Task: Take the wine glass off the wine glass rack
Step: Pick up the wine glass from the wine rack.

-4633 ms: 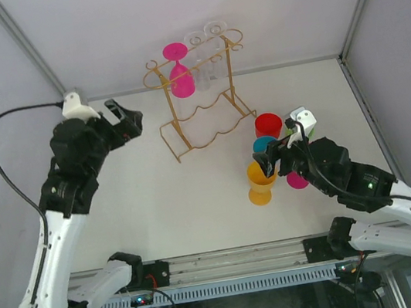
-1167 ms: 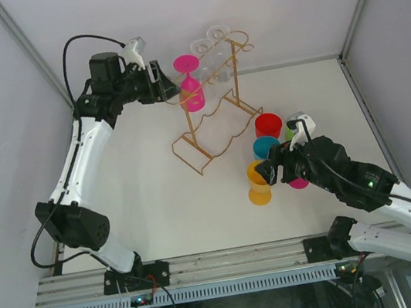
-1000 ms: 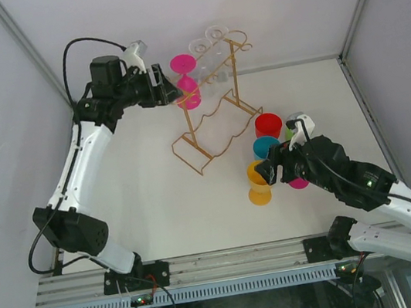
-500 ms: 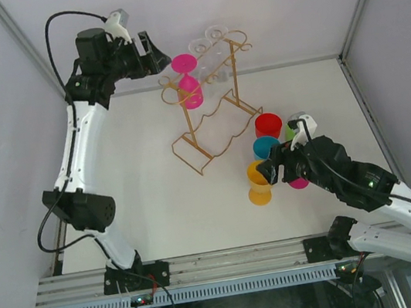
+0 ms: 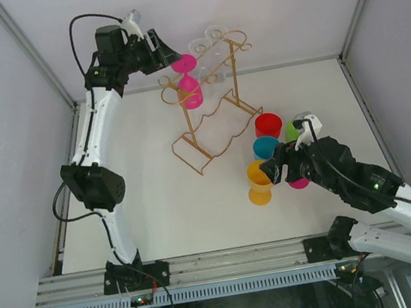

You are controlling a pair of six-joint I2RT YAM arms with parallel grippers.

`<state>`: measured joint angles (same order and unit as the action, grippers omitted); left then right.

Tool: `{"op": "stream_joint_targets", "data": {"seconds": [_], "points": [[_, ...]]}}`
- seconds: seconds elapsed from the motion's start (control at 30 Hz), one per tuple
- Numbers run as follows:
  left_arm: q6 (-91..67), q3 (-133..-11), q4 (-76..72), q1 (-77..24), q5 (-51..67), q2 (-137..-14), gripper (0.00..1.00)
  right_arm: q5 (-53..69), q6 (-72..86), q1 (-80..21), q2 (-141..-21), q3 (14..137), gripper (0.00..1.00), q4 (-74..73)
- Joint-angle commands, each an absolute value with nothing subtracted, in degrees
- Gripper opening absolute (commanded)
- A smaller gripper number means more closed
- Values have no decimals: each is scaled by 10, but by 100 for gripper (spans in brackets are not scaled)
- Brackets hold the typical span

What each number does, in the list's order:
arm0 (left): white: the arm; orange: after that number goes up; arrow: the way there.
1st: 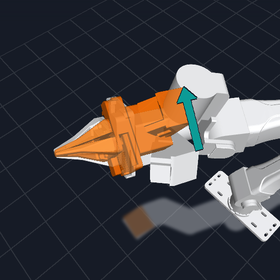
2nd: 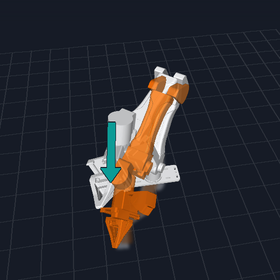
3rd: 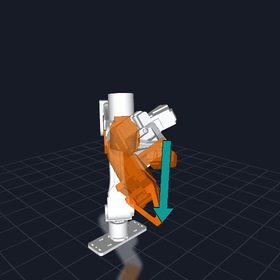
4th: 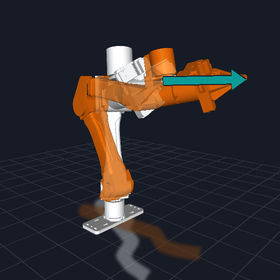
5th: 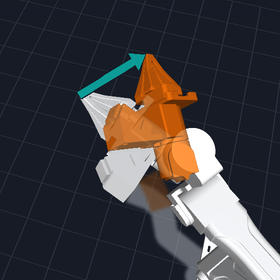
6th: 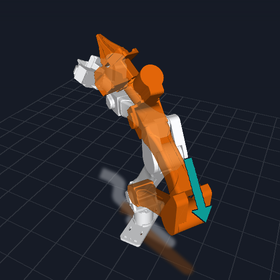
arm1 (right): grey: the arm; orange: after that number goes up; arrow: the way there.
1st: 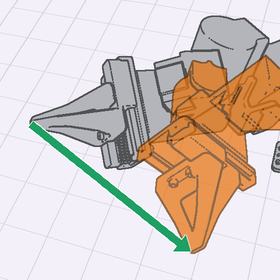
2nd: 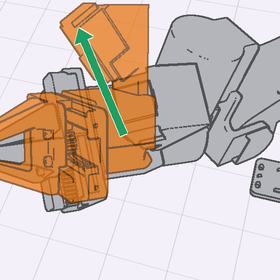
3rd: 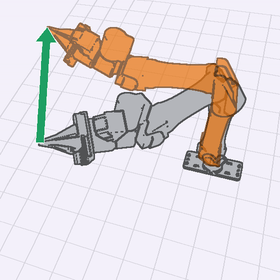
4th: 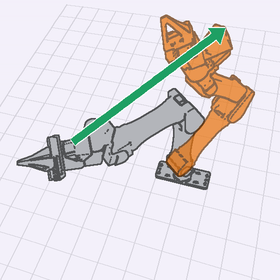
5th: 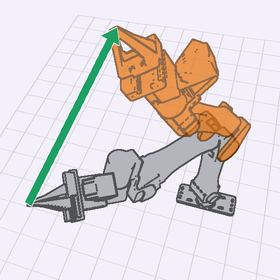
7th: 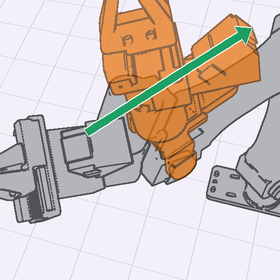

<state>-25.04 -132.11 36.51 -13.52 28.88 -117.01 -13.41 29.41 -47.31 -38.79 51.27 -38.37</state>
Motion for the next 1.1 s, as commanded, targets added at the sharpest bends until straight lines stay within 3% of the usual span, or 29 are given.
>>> {"op": "stream_joint_targets", "data": {"seconds": [0.0, 0.4, 1.07], "points": [[-273, -1337, 311, -132, 305, -1156, 65, -140, 294, -470, -384, 512, 70, -381], [-270, -1317, 319, -131, 328, -1157, 49, -135, 290, -468, -390, 512, 70, -379], [-247, -1305, 352, -130, 339, -1163, 35, -127, 291, -466, -392, 513, 70, -371]]}}
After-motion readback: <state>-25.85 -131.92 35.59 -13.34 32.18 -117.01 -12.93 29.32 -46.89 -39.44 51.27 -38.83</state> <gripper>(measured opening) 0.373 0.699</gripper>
